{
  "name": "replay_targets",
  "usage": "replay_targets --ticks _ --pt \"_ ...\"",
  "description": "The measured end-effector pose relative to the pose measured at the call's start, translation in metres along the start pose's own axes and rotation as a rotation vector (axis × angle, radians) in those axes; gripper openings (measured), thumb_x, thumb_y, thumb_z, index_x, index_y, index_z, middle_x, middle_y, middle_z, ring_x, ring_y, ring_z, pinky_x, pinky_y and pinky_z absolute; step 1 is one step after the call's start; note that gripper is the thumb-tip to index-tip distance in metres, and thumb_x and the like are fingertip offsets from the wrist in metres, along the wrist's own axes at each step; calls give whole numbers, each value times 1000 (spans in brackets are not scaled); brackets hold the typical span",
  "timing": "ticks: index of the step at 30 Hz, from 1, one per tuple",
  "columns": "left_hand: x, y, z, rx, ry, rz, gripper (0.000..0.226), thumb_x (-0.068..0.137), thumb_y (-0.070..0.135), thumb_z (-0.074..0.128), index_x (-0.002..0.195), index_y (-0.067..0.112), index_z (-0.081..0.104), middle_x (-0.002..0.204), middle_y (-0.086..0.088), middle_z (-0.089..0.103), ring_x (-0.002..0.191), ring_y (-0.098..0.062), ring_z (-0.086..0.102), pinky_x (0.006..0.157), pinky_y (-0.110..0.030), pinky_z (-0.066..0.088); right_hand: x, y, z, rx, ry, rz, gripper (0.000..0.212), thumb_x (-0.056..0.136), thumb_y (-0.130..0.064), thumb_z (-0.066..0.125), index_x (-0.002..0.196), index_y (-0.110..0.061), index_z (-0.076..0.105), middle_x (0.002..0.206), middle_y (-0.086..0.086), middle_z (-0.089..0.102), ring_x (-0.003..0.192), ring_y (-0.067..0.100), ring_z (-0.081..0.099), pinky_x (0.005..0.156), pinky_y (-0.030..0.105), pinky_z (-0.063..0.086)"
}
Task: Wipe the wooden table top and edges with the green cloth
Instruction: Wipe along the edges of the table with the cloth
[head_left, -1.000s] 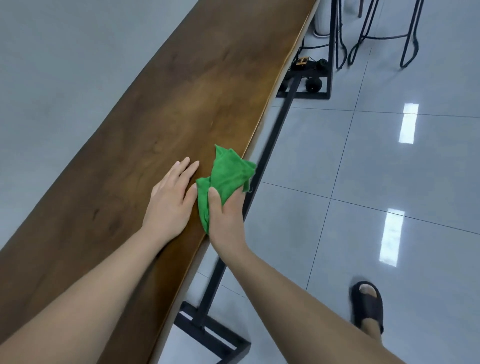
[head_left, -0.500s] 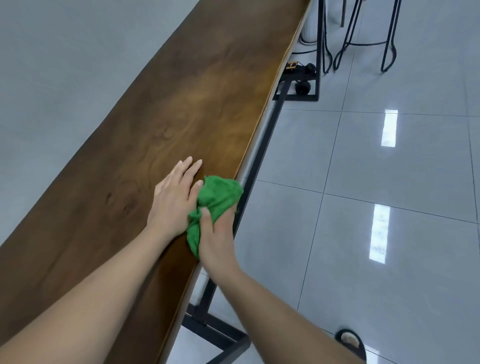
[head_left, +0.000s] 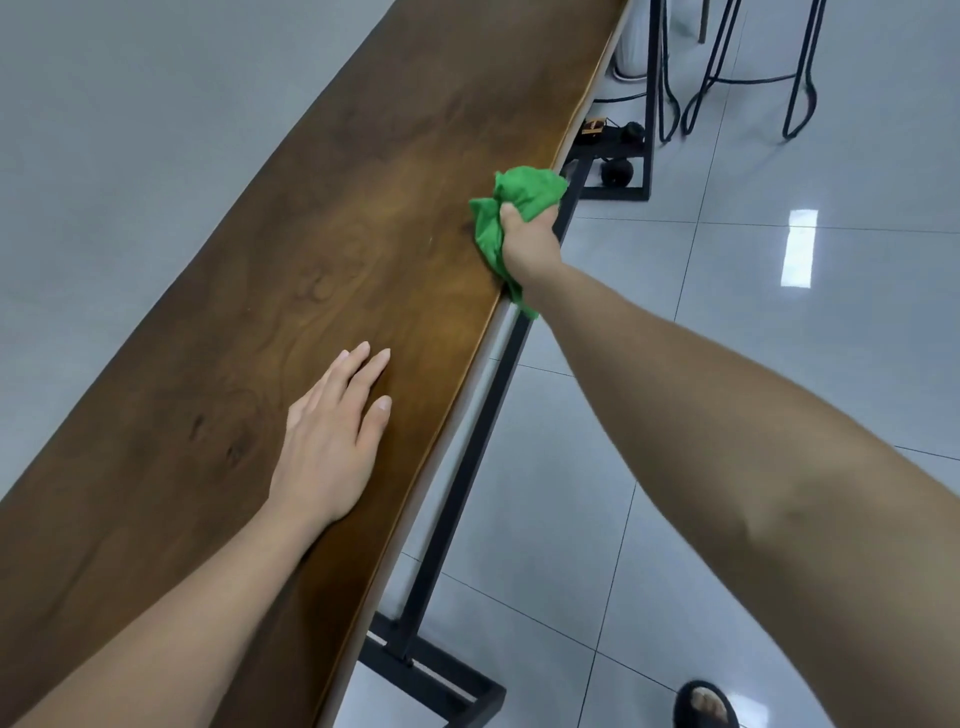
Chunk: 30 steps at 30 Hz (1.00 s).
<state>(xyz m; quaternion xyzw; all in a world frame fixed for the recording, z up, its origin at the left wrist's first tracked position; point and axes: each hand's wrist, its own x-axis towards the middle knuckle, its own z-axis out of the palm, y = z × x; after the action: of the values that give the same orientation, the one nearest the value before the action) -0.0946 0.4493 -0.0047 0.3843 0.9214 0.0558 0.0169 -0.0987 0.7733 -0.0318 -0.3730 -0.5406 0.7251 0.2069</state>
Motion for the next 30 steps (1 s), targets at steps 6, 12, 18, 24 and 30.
replay_targets --ticks 6,12,18,24,30 --pt "1 -1 0 -14 2 -11 67 111 66 14 172 41 29 181 18 21 168 -8 15 133 -57 24 10 2 -4 39 11 -9 77 118 -41 47 179 -20 5 168 13 49 151 35 51 126 47 40" --pt "1 -1 1 -8 -2 -7 63 114 61 19 172 41 28 181 19 21 168 -7 14 132 -54 26 -99 80 35 -4 64 -141 79 110 -58 44 172 -11 29 161 15 49 148 31 51 127 51 40" --pt "1 -2 1 -18 -4 10 61 115 59 20 172 39 30 180 20 20 168 -5 13 131 -52 26 -290 164 86 61 -106 -87 89 109 -79 37 177 -37 -2 181 -7 26 165 8 31 134 42 34" --pt "2 -4 1 -10 -5 31 57 117 50 23 172 39 30 180 21 18 168 -4 12 129 -49 27 -258 137 77 147 -79 -33 88 109 -67 48 178 -32 4 178 -8 32 164 10 33 135 46 30" --pt "2 1 2 -15 4 -20 59 114 56 24 171 41 33 179 24 20 167 -1 12 131 -48 26 -121 86 40 29 7 -100 90 107 -58 53 178 -20 12 175 5 41 161 23 41 135 47 31"
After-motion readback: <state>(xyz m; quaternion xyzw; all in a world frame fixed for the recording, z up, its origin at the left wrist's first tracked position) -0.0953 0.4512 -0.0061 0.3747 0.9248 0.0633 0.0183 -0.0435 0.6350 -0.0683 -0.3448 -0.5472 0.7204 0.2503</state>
